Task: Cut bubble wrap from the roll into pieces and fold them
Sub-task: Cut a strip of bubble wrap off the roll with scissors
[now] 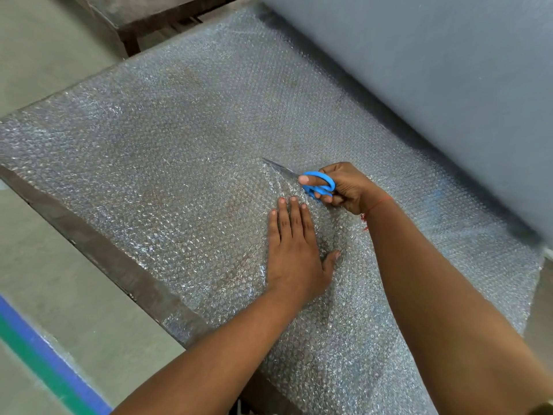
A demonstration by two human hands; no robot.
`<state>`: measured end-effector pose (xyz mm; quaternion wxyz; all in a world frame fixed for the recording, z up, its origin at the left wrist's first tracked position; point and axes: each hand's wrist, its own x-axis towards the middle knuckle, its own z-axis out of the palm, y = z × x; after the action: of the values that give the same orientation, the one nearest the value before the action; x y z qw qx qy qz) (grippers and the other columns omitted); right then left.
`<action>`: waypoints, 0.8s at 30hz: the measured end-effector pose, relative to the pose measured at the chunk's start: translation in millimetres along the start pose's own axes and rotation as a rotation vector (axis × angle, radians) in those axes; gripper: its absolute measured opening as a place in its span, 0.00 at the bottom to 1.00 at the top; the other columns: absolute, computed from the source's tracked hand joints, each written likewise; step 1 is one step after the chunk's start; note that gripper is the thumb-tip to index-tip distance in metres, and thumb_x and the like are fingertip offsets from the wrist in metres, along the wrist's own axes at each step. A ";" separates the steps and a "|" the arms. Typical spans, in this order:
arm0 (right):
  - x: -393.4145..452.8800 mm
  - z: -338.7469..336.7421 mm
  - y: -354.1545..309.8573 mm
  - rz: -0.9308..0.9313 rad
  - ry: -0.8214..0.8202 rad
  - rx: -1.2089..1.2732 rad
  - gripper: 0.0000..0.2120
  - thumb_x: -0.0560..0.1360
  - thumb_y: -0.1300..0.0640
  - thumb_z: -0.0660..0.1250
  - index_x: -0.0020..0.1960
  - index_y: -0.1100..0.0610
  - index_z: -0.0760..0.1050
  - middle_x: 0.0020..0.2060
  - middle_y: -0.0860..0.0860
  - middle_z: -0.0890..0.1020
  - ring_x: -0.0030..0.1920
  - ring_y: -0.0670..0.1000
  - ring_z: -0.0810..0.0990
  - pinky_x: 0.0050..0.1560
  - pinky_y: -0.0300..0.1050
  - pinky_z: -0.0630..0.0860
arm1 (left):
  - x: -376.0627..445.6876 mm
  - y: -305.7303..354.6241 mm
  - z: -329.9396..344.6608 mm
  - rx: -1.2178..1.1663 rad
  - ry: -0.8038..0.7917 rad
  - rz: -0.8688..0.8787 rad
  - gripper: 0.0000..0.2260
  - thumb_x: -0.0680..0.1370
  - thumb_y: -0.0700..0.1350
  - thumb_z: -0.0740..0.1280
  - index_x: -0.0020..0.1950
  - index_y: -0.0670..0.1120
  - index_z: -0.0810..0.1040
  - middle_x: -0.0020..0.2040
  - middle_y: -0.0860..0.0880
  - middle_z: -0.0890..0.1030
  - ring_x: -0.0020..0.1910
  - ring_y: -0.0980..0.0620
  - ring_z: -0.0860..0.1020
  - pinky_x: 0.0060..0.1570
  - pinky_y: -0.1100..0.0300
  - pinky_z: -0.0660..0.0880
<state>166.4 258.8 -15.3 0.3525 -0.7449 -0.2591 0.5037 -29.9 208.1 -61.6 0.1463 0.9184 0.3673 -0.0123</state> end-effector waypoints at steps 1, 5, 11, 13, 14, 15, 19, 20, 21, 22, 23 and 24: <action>0.5 0.4 -1.3 0.006 -0.003 -0.004 0.44 0.56 0.38 0.90 0.48 0.76 0.80 0.34 0.64 0.77 0.26 0.52 0.65 0.24 0.39 0.56 | -0.2 0.1 -0.3 0.002 0.001 0.001 0.47 0.83 0.71 0.46 0.85 0.34 0.37 0.84 0.31 0.34 0.82 0.30 0.29 0.81 0.33 0.39; 2.2 3.3 -6.9 0.029 0.007 -0.014 0.38 0.60 0.40 0.88 0.47 0.73 0.83 0.26 0.60 0.76 0.21 0.51 0.64 0.24 0.38 0.56 | -0.5 1.7 -1.8 0.005 0.003 -0.001 0.47 0.83 0.71 0.47 0.86 0.35 0.40 0.85 0.31 0.36 0.83 0.30 0.30 0.81 0.33 0.39; 0.9 7.2 -5.5 0.021 0.008 0.029 0.26 0.63 0.44 0.86 0.42 0.66 0.84 0.25 0.58 0.76 0.20 0.49 0.66 0.21 0.36 0.58 | -0.2 3.0 -0.9 0.036 -0.003 -0.008 0.47 0.83 0.71 0.45 0.85 0.35 0.39 0.85 0.31 0.36 0.83 0.30 0.30 0.81 0.33 0.39; 0.3 7.0 -2.2 0.013 0.006 0.034 0.27 0.63 0.44 0.86 0.42 0.68 0.84 0.26 0.59 0.77 0.21 0.49 0.66 0.21 0.36 0.57 | 0.3 3.6 0.9 0.044 0.001 -0.013 0.47 0.83 0.71 0.45 0.86 0.35 0.40 0.85 0.31 0.37 0.83 0.30 0.31 0.81 0.33 0.39; 0.1 7.8 -0.7 0.005 0.006 0.036 0.30 0.63 0.44 0.87 0.45 0.70 0.84 0.28 0.60 0.78 0.21 0.49 0.67 0.21 0.36 0.57 | 0.4 3.5 2.0 0.044 0.006 -0.017 0.47 0.83 0.71 0.46 0.86 0.35 0.40 0.86 0.31 0.39 0.83 0.30 0.32 0.81 0.33 0.39; 0.4 9.2 0.8 -0.006 0.005 0.040 0.34 0.61 0.43 0.87 0.48 0.72 0.83 0.31 0.62 0.78 0.23 0.50 0.67 0.22 0.36 0.57 | 0.2 3.3 3.2 0.048 0.009 -0.017 0.47 0.83 0.71 0.46 0.86 0.35 0.41 0.86 0.32 0.40 0.84 0.30 0.33 0.81 0.33 0.39; -0.5 10.4 2.2 -0.031 -0.007 0.045 0.39 0.56 0.39 0.89 0.51 0.70 0.85 0.35 0.63 0.78 0.25 0.50 0.66 0.22 0.37 0.56 | 0.1 3.0 3.1 0.050 0.009 -0.019 0.48 0.82 0.72 0.46 0.86 0.36 0.41 0.86 0.32 0.40 0.84 0.31 0.34 0.82 0.34 0.39; -1.1 9.9 1.0 -0.026 -0.011 0.047 0.37 0.56 0.39 0.89 0.49 0.68 0.86 0.35 0.62 0.77 0.24 0.50 0.66 0.22 0.37 0.57 | 0.4 3.0 2.6 0.055 0.010 -0.018 0.48 0.82 0.72 0.46 0.86 0.36 0.41 0.86 0.33 0.40 0.84 0.31 0.34 0.82 0.34 0.39; -2.4 10.7 0.4 -0.023 -0.016 0.043 0.35 0.56 0.40 0.89 0.49 0.66 0.87 0.35 0.62 0.77 0.24 0.49 0.66 0.22 0.38 0.57 | 0.1 2.8 2.2 0.050 0.009 -0.018 0.48 0.82 0.72 0.46 0.86 0.36 0.40 0.86 0.33 0.40 0.84 0.32 0.34 0.82 0.34 0.39; -3.9 11.3 0.5 -0.024 -0.016 0.037 0.35 0.56 0.39 0.89 0.49 0.66 0.87 0.36 0.63 0.77 0.25 0.50 0.66 0.22 0.38 0.57 | -0.4 3.0 1.9 0.035 0.007 -0.016 0.48 0.82 0.72 0.46 0.86 0.37 0.40 0.86 0.34 0.40 0.85 0.32 0.34 0.82 0.34 0.40; -4.1 11.9 0.9 -0.026 -0.015 0.034 0.36 0.55 0.38 0.89 0.49 0.65 0.87 0.37 0.63 0.77 0.25 0.50 0.66 0.22 0.38 0.56 | -0.7 3.3 2.0 0.018 0.010 -0.012 0.47 0.82 0.72 0.46 0.86 0.37 0.40 0.87 0.35 0.41 0.85 0.33 0.34 0.83 0.34 0.40; -4.4 13.2 0.6 -0.022 -0.011 0.031 0.36 0.55 0.38 0.89 0.49 0.64 0.87 0.36 0.63 0.77 0.25 0.50 0.66 0.23 0.38 0.56 | -1.1 2.6 1.7 -0.005 0.021 -0.009 0.47 0.82 0.72 0.46 0.87 0.38 0.41 0.87 0.36 0.41 0.85 0.34 0.35 0.83 0.35 0.41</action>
<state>152.5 258.7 -16.5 0.3681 -0.7336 -0.2615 0.5079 -28.7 205.1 -62.5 0.1447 0.9165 0.3730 -0.0024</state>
